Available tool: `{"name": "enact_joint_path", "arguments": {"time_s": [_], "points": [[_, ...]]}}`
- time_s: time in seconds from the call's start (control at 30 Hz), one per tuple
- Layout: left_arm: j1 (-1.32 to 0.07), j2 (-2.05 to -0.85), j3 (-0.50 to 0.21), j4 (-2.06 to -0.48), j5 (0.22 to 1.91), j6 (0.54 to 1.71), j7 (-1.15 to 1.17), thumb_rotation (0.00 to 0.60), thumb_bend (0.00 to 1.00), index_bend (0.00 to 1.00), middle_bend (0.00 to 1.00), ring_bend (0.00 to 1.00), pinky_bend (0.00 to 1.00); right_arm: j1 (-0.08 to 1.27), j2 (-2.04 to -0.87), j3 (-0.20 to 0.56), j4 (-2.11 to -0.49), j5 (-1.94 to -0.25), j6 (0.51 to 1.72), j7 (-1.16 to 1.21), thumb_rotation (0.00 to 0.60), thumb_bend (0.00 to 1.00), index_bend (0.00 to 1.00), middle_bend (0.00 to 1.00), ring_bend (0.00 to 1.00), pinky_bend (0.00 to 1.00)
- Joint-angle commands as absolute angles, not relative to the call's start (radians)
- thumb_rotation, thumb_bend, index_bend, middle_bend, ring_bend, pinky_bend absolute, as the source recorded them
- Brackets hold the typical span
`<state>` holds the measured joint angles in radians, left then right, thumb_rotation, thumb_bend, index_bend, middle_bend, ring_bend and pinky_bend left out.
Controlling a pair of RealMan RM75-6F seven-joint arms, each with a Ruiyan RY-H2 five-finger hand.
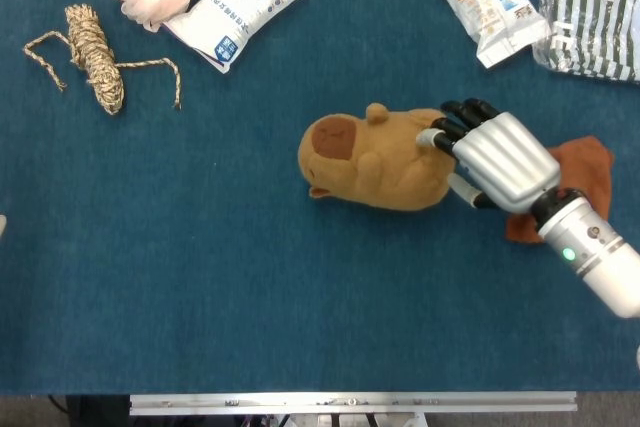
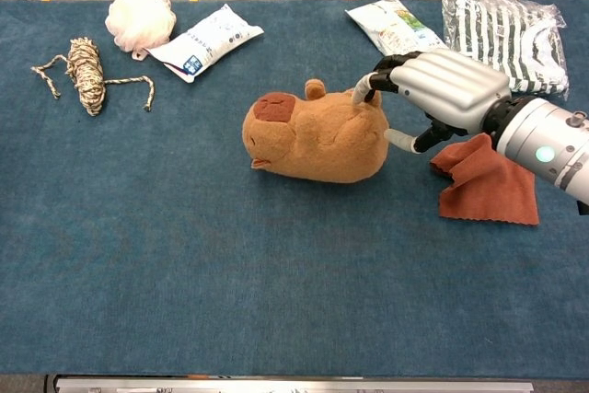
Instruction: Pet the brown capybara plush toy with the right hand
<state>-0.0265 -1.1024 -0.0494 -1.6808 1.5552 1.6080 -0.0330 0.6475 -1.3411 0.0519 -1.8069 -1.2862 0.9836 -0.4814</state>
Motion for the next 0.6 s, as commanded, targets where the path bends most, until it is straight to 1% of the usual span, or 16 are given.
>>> {"name": "enact_joint_path", "arguments": {"time_s": [0.03, 0.1, 0.23, 0.3, 0.37, 0.47, 0.5, 0.6], "points": [[-0.026, -1.102, -0.05, -1.682, 1.554, 1.609, -0.035, 0.6, 0.17, 0.35, 0.23, 0.13, 0.14, 0.656, -1.353, 0.053, -1.806, -1.283, 0.974, -0.488, 0.6, 0.35, 0.37, 0.31, 0.15, 0.2], [-0.023, -1.101, -0.05, -1.681, 1.552, 1.611, -0.037, 0.6, 0.17, 0.35, 0.23, 0.13, 0.14, 0.661, -1.359, 0.051, -1.806, -1.281, 0.971, -0.502, 0.6, 0.35, 0.42, 0.32, 0.15, 0.2], [-0.02, -1.1, -0.049, -1.677, 1.549, 1.612, -0.04, 0.6, 0.17, 0.35, 0.23, 0.13, 0.14, 0.668, -1.37, 0.054, -1.808, -1.259, 0.967, -0.529, 0.6, 0.38, 0.58, 0.35, 0.16, 0.2], [-0.02, -1.1, -0.048, -1.675, 1.55, 1.612, -0.04, 0.6, 0.17, 0.35, 0.23, 0.13, 0.14, 0.67, -1.376, 0.056, -1.809, -1.25, 0.973, -0.542, 0.6, 0.41, 0.63, 0.36, 0.17, 0.2], [-0.02, -1.101, -0.049, -1.676, 1.551, 1.612, -0.041, 0.6, 0.17, 0.35, 0.23, 0.13, 0.14, 0.671, -1.381, 0.06, -1.81, -1.247, 0.978, -0.543, 0.6, 0.42, 0.65, 0.36, 0.17, 0.21], [-0.02, -1.101, -0.05, -1.676, 1.552, 1.614, -0.043, 0.6, 0.17, 0.35, 0.23, 0.13, 0.14, 0.671, -1.381, 0.066, -1.812, -1.262, 0.986, -0.523, 0.6, 0.4, 0.64, 0.36, 0.17, 0.21], [-0.02, -1.1, -0.05, -1.677, 1.552, 1.614, -0.043, 0.6, 0.17, 0.35, 0.23, 0.13, 0.14, 0.671, -1.381, 0.067, -1.812, -1.267, 0.988, -0.517, 0.6, 0.4, 0.6, 0.36, 0.17, 0.21], [-0.019, -1.099, -0.049, -1.679, 1.553, 1.614, -0.042, 0.6, 0.17, 0.35, 0.23, 0.13, 0.14, 0.673, -1.371, 0.066, -1.817, -1.284, 0.989, -0.505, 0.6, 0.39, 0.42, 0.36, 0.17, 0.21]]}}
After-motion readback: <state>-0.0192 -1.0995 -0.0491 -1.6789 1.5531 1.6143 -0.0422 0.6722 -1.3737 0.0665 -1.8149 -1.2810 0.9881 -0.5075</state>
